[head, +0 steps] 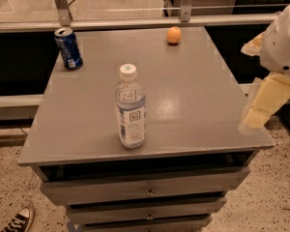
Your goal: Knock blue plastic bottle over
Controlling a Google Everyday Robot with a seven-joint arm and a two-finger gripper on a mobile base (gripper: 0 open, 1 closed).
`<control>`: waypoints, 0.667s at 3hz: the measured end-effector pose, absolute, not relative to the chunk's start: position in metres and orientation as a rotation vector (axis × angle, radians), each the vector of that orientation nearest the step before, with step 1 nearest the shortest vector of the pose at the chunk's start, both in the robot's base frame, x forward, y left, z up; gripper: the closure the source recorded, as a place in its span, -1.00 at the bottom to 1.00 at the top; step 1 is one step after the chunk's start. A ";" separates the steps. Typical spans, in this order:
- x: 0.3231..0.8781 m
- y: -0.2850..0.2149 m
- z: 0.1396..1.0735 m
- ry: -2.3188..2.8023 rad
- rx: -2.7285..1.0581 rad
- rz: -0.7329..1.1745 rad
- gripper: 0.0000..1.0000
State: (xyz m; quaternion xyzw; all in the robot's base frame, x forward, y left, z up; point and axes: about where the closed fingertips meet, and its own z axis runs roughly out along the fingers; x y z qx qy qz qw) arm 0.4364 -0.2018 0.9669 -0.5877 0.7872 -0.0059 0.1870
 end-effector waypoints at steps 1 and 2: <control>0.436 -0.152 0.948 2.142 -1.475 0.182 -1.00; 0.446 -0.117 0.941 2.045 -1.370 0.288 -1.00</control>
Offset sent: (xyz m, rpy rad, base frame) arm 0.0252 0.1206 -0.0321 0.5542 -0.1515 -0.0610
